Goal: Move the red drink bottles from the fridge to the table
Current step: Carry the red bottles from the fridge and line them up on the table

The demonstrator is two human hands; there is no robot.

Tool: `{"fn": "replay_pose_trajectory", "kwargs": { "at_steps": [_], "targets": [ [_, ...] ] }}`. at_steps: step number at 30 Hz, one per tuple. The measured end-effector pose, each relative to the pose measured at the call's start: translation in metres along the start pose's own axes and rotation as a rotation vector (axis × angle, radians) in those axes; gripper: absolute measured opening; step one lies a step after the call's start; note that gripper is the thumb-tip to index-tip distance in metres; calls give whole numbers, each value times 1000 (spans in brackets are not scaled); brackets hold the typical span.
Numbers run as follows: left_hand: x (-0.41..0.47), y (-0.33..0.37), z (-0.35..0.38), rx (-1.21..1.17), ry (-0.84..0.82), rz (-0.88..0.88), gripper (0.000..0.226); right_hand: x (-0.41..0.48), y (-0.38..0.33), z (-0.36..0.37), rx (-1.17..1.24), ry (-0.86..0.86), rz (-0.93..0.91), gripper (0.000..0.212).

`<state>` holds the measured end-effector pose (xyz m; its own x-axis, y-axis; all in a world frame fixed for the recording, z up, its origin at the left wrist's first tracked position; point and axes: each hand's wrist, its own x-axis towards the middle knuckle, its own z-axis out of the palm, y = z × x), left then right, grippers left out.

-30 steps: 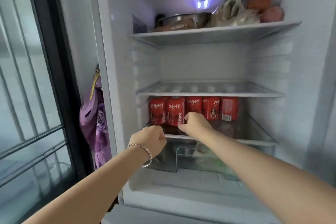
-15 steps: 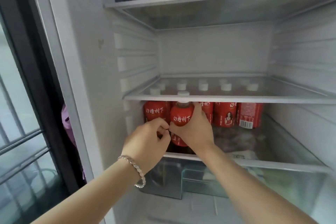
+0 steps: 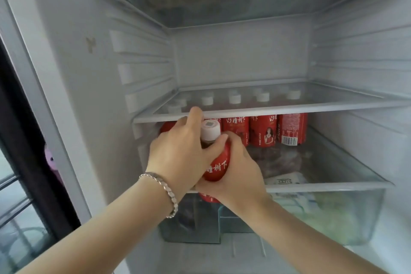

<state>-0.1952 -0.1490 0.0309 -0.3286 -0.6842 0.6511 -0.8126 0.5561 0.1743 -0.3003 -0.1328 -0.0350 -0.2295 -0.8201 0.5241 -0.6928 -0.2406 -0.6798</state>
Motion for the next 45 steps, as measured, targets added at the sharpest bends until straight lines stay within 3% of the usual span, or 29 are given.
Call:
{"fn": "replay_pose_trajectory", "kwargs": {
  "at_steps": [4,6,8,10,13,14,20,21,24,28,36,40,45],
  "targets": [
    [1,-13,-7,149,-61,15,18,11,-8,-6,127,-369,-113,83],
    [3,-22,-15,217,-96,-41,16,25,-2,-9,343,-532,-53,57],
    [6,-32,-19,276,-107,-101,15,42,7,-3,442,-444,3,40],
    [8,-39,-21,336,-116,-129,18,61,13,16,328,-286,18,33],
    [11,-43,-21,364,-118,-145,26,88,13,52,218,-203,98,86],
    [12,-43,-20,372,-116,-141,28,96,12,63,215,-175,84,92],
    [12,-45,-17,409,-74,-136,25,104,-14,75,174,-84,82,46],
    [12,-46,-18,407,-67,-135,24,100,-18,72,191,-83,86,46],
    [9,-46,-18,399,-47,-124,22,87,-18,61,212,-85,44,76],
    [1,-47,-17,426,-8,-75,28,63,-6,27,129,-114,-6,83],
    [4,-51,-17,306,20,5,23,27,6,-16,99,-19,87,75],
    [0,-41,-16,252,61,120,22,14,8,-23,60,50,77,75],
    [9,-11,-8,222,-6,327,19,5,8,-26,84,96,42,79]
  ]
}}
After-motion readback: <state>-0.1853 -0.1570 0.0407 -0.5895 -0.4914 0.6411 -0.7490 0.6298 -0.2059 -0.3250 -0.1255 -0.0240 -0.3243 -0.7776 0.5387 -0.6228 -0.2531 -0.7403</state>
